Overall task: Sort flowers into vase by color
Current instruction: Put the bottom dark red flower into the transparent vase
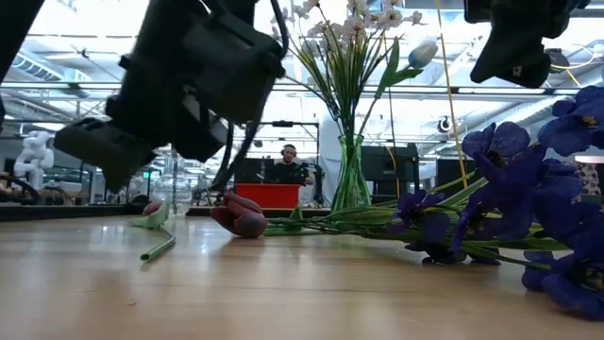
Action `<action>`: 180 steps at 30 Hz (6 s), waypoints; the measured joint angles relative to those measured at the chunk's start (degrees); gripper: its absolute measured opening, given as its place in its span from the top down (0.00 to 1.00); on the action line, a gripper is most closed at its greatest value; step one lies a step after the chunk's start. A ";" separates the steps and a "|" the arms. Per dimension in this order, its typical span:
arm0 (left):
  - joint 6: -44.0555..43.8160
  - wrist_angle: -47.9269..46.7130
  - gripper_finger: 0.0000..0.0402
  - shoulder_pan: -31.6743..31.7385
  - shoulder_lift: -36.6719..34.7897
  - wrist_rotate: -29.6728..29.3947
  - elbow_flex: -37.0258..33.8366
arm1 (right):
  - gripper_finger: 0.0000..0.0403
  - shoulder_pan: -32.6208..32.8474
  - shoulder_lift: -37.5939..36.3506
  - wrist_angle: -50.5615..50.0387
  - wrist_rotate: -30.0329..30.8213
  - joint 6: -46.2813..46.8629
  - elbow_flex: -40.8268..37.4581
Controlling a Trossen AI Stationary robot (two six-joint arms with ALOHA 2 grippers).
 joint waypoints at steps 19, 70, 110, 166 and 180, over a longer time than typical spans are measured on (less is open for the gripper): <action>-71.35 1.47 0.76 -15.66 -11.07 21.24 3.04 | 1.00 0.00 -0.13 -8.12 -6.00 -15.49 -0.02; -97.92 27.62 0.76 3.68 -6.72 5.69 -8.35 | 1.00 0.00 -0.13 -10.06 -10.59 -32.87 -0.02; -16.92 34.07 1.00 10.52 -58.78 -54.28 -14.56 | 1.00 -2.81 0.07 1.87 7.91 -4.55 -0.02; 47.90 119.71 0.97 41.52 -72.32 2.22 -50.77 | 1.00 -2.75 0.17 5.85 9.54 -0.23 -0.02; 44.15 106.29 0.99 24.47 -70.93 -5.64 -50.75 | 1.00 -2.78 0.17 5.66 9.80 -3.05 -0.02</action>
